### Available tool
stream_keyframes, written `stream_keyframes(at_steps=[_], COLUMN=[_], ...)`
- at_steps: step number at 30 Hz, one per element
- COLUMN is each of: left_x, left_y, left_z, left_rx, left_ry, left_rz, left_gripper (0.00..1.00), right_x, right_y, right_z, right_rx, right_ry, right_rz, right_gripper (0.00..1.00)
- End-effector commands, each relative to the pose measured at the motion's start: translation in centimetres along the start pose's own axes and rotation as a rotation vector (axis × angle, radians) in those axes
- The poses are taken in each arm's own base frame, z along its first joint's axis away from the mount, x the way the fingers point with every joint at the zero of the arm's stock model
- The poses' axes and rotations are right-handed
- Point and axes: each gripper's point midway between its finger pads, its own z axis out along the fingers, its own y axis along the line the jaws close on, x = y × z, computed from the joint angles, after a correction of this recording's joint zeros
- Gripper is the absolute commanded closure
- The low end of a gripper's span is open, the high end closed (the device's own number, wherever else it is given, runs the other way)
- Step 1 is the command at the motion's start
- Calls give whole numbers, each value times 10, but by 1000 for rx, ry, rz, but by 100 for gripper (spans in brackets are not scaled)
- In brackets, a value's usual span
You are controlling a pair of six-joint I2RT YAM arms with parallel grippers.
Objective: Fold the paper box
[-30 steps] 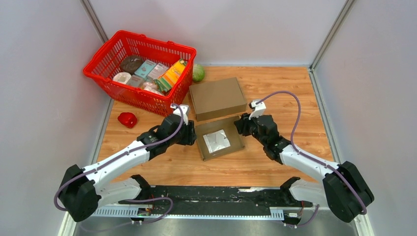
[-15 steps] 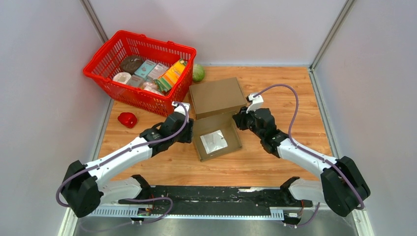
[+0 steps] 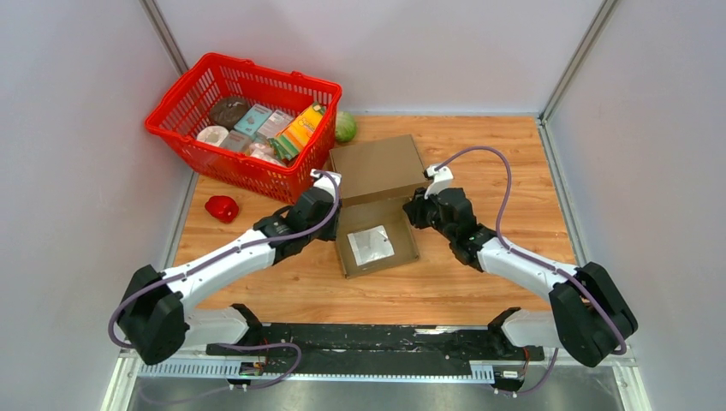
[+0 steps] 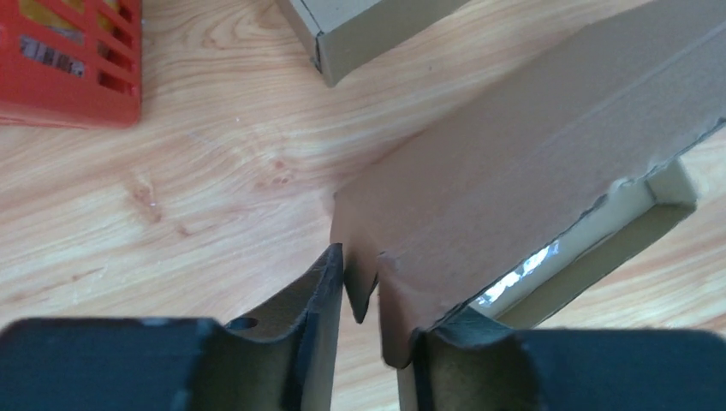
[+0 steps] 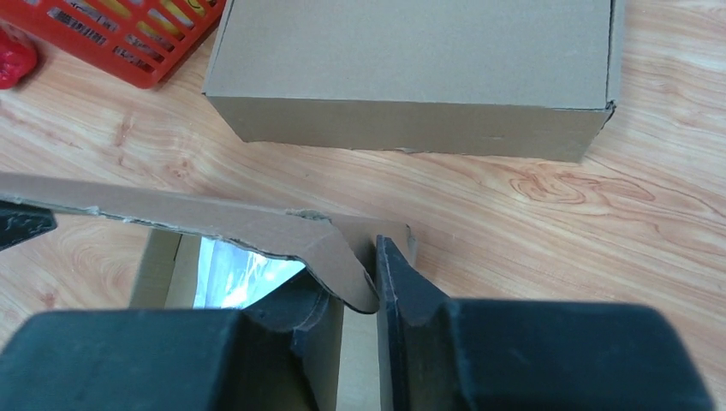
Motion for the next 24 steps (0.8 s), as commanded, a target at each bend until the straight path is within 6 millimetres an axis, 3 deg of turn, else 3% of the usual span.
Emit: stream_keyframes(at_steps=[1,6,9,14,18,24], left_x=[-21,-15,-15,-15,-21,-24], left_y=[-12,-15,-16,-17,-14,-17], left_z=[10,19,21,25,26,25], left_rx=[7,-18,-33,-77,-149,-238], left_ry=[-4,41,48,59,48,41], left_rz=[-3,-82,-126,-222,-320,-336], left_gripper=[71,94,100,100,100,100], right_x=[-26,-25,-25,-18,-19,-18], right_y=[12,12,16,23,18,22], right_z=[4,3,3,1,-3,-7], right_rx=[-30,-24,-24,-6,60,80], right_ry=[-67,-79,-86,-87,-117,-134], right_rz=[3,42,62,76,90,88], right_gripper=[83,97,100,100,100,100])
